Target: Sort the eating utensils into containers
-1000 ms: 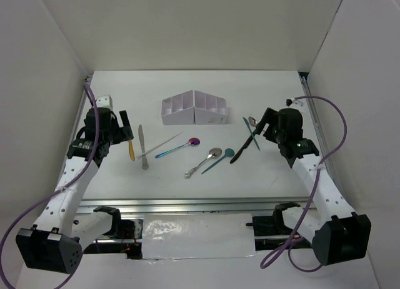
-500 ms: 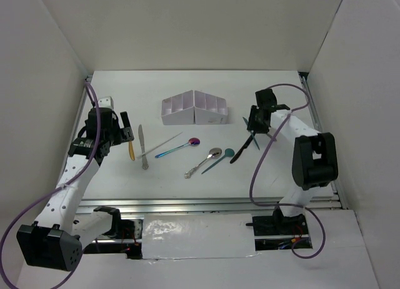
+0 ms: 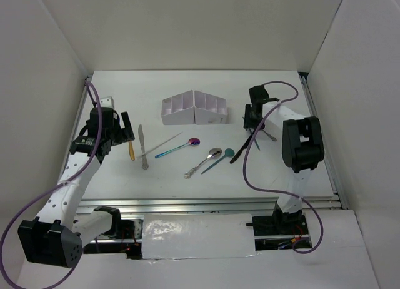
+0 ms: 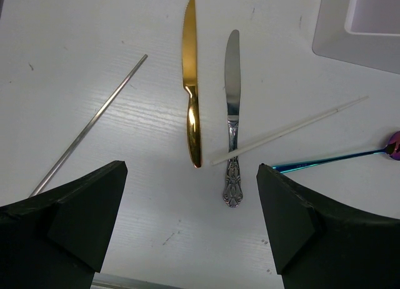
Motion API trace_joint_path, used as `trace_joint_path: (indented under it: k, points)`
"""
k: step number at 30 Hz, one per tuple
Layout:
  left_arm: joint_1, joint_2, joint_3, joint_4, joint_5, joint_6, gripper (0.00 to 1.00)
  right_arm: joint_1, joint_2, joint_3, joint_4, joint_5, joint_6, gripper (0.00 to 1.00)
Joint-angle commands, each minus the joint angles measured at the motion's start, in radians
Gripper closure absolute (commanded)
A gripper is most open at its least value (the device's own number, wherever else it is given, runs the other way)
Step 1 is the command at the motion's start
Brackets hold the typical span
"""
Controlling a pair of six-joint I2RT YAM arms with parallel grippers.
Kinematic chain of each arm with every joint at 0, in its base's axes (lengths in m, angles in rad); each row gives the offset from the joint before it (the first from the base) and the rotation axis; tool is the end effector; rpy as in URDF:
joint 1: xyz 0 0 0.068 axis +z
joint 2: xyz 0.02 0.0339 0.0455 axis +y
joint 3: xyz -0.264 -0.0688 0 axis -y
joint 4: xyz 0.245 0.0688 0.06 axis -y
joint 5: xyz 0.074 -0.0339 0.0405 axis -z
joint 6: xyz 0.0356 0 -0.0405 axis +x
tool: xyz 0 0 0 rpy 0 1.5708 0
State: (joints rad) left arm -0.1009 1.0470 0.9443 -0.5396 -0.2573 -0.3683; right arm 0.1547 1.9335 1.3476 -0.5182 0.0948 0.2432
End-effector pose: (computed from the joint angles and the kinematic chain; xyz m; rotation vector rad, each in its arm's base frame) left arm 0.2244 -0.0136 0.3117 -0.4314 2.1458 0.0206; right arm 0.3960 0.0583 0.1771 0.1480 2.6620 0.0013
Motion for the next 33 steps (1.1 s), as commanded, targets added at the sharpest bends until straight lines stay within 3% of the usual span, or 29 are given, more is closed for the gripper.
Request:
trace_joint_path:
  k: [1,17,24,33]
  points:
    - [0.003,0.002,0.024,0.007,-0.013,0.002,0.01,0.008,0.024,0.065,-0.019,-0.004,-0.03,0.53]
    - [0.001,-0.024,0.022,-0.008,-0.017,-0.004,0.01,0.005,0.048,0.073,-0.04,-0.07,-0.015,0.55]
    - [0.003,-0.03,0.025,-0.011,-0.017,-0.001,0.01,0.023,0.041,0.061,-0.042,-0.046,0.01,0.68]
    - [0.004,-0.054,-0.002,-0.01,-0.03,0.002,0.01,0.043,0.044,0.067,-0.066,-0.044,0.002,0.68]
